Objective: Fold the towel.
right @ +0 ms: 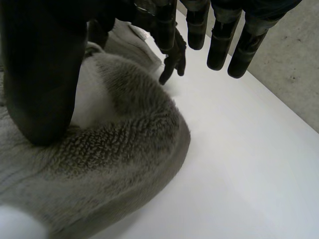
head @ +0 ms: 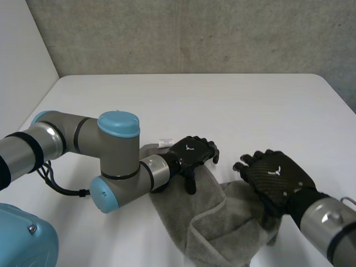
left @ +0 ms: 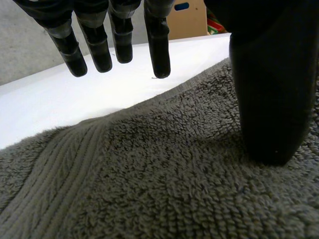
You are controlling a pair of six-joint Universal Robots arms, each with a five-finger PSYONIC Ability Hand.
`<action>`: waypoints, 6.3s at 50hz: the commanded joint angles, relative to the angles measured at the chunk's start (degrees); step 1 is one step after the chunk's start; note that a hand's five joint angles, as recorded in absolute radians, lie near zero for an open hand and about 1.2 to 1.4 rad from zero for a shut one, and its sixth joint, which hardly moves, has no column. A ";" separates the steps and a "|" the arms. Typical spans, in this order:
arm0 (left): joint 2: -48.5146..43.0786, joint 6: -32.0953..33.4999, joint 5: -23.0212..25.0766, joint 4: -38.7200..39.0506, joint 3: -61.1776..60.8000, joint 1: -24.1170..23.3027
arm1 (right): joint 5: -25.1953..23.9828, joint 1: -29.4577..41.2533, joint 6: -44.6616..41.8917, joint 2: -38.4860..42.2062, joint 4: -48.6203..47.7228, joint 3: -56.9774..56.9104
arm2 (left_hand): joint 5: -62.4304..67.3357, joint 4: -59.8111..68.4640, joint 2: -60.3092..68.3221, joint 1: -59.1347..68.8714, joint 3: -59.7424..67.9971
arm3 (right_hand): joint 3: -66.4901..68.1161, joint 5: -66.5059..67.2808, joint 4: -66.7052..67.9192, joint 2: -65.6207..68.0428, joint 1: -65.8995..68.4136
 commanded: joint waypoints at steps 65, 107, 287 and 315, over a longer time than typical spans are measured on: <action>19.79 -2.54 -13.37 -2.75 -4.23 12.15 | -4.00 -0.02 -2.30 7.67 -4.65 -15.38 | 56.00 53.57 53.94 53.97 53.73 | 65.70 65.92 64.82 65.24 66.44; 41.43 -8.27 -1.68 20.12 -56.00 23.50 | 4.18 -3.89 0.07 37.55 8.71 -45.27 | 30.79 28.37 28.73 28.76 28.53 | 44.57 44.78 43.69 44.10 45.30; 34.31 11.78 -13.02 16.69 -52.66 31.23 | -20.69 -27.97 -6.96 33.86 -15.02 -14.77 | 65.39 62.97 63.34 63.36 63.13 | 35.65 35.87 34.77 35.19 36.39; 34.40 11.78 -13.02 16.78 -52.66 31.32 | -18.50 -24.98 -7.05 32.73 -14.85 -14.59 | 65.39 62.97 63.34 63.36 63.13 | 14.31 14.52 13.43 13.84 15.04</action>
